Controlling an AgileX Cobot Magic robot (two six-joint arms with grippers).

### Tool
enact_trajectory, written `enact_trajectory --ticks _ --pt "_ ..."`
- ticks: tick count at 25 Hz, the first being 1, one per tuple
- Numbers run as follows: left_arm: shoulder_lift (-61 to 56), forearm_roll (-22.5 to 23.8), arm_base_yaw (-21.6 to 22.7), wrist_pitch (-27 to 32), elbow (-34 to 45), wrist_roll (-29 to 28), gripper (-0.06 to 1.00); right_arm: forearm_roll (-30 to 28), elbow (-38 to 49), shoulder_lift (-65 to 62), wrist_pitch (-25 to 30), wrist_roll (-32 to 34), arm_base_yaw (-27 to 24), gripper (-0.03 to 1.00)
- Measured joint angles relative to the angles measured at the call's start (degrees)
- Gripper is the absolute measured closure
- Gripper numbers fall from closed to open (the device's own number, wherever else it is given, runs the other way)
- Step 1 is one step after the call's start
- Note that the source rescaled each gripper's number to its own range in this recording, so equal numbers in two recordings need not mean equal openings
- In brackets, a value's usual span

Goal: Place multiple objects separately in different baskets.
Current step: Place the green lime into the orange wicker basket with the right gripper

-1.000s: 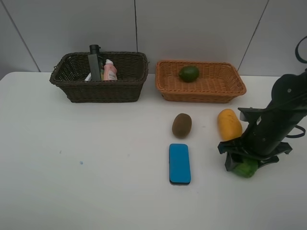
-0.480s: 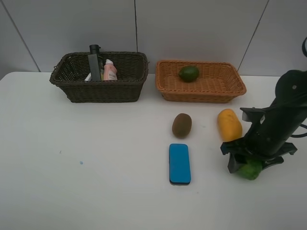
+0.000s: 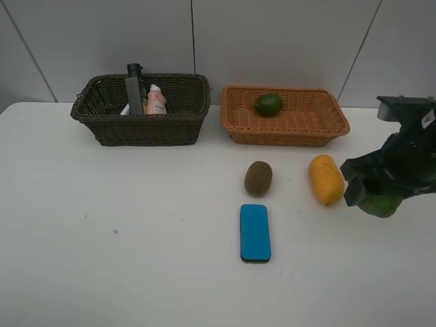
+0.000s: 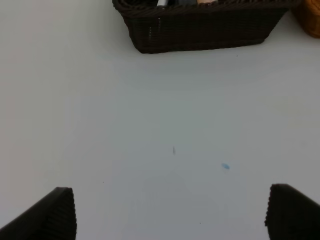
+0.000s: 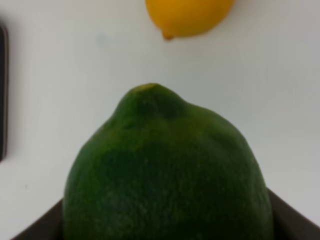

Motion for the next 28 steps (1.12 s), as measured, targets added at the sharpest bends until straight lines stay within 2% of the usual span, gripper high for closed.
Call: enact_trajectory --ticks 8,15,21,28 --pt "0.0 0.0 0.0 0.0 0.0 0.0 0.01 -5.0 -20.5 12.8 0.2 -0.1 -0.7 0.64" --pt "0.0 0.0 0.0 0.0 0.0 0.0 0.01 -6.3 -34.4 26.2 -6.4 -0.2 -2.0 0.64" --pt "0.0 0.0 0.0 0.0 0.0 0.0 0.01 -6.2 -41.3 34.7 -12.9 -0.2 -3.0 0.64" --pt "0.0 0.0 0.0 0.0 0.0 0.0 0.01 -6.2 -43.1 39.6 -16.2 -0.2 -3.4 0.64"
